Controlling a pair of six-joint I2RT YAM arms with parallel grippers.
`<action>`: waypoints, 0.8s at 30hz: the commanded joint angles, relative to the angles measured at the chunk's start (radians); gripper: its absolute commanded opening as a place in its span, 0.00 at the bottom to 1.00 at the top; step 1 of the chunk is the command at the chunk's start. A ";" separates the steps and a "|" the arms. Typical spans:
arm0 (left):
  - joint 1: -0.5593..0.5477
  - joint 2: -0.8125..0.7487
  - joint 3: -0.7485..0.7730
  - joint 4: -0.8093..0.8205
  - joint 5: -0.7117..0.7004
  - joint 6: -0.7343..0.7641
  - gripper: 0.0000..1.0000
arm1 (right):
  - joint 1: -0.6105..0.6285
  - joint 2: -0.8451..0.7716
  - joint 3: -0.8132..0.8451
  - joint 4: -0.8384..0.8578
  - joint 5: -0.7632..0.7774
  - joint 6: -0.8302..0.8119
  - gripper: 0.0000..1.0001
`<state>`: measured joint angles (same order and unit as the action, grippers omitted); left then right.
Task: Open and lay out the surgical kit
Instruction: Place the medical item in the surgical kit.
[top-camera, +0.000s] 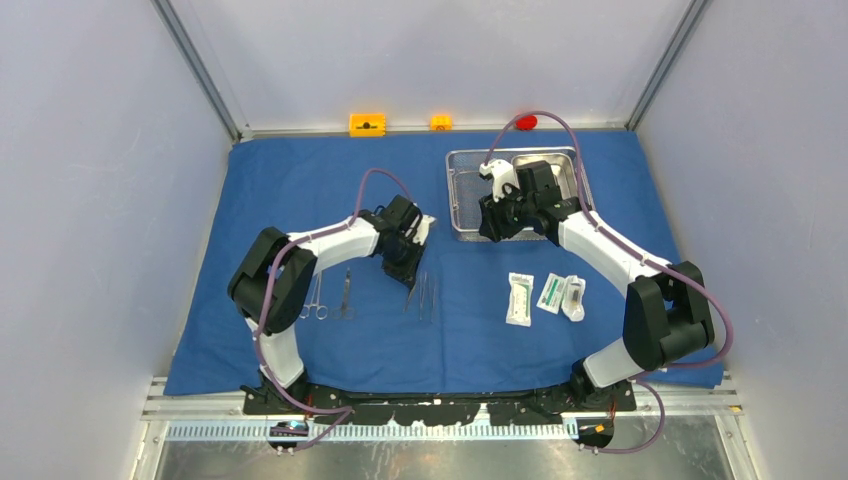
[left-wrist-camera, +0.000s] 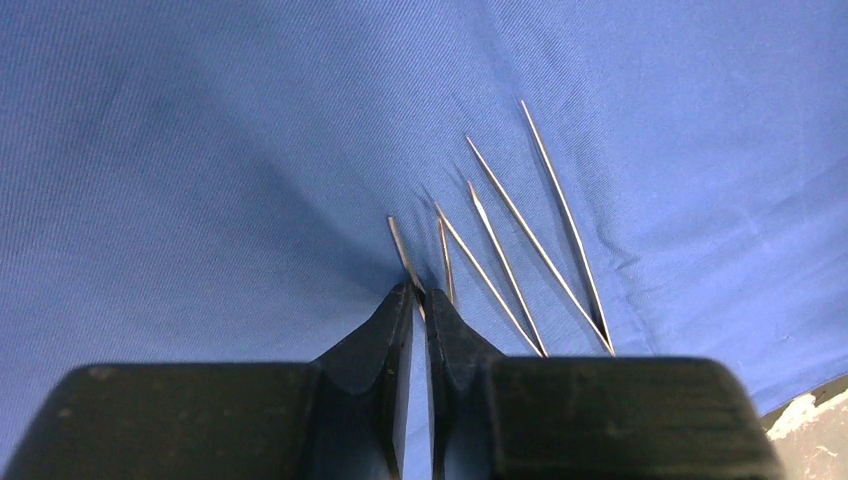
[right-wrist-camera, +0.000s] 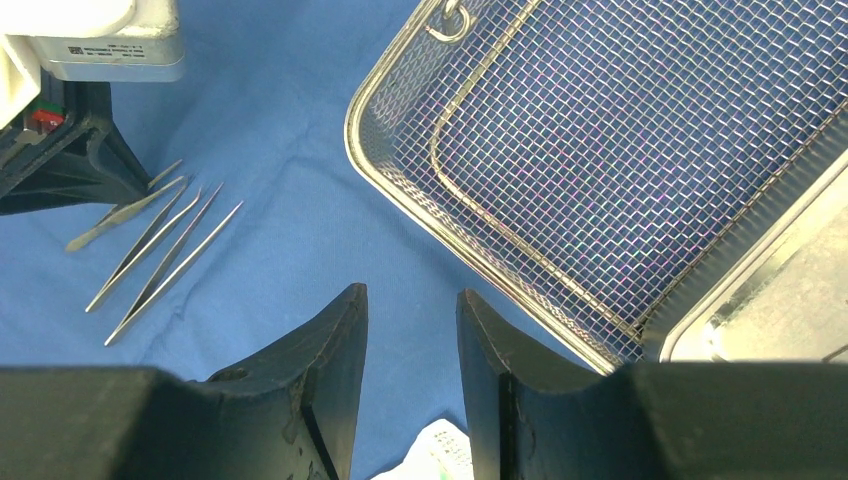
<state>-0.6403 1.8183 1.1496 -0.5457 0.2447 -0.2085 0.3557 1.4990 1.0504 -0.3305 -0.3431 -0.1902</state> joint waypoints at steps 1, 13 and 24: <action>-0.004 -0.005 0.018 -0.012 -0.033 -0.016 0.10 | -0.007 -0.011 0.003 0.012 0.009 -0.022 0.43; -0.005 -0.098 -0.049 0.026 -0.068 -0.108 0.00 | -0.011 -0.011 0.005 0.010 0.019 -0.025 0.43; -0.005 -0.164 -0.090 0.044 -0.167 -0.210 0.00 | -0.012 -0.003 0.008 0.008 0.023 -0.026 0.43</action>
<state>-0.6415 1.6855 1.0595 -0.5289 0.1413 -0.3611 0.3492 1.4990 1.0504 -0.3309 -0.3317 -0.2047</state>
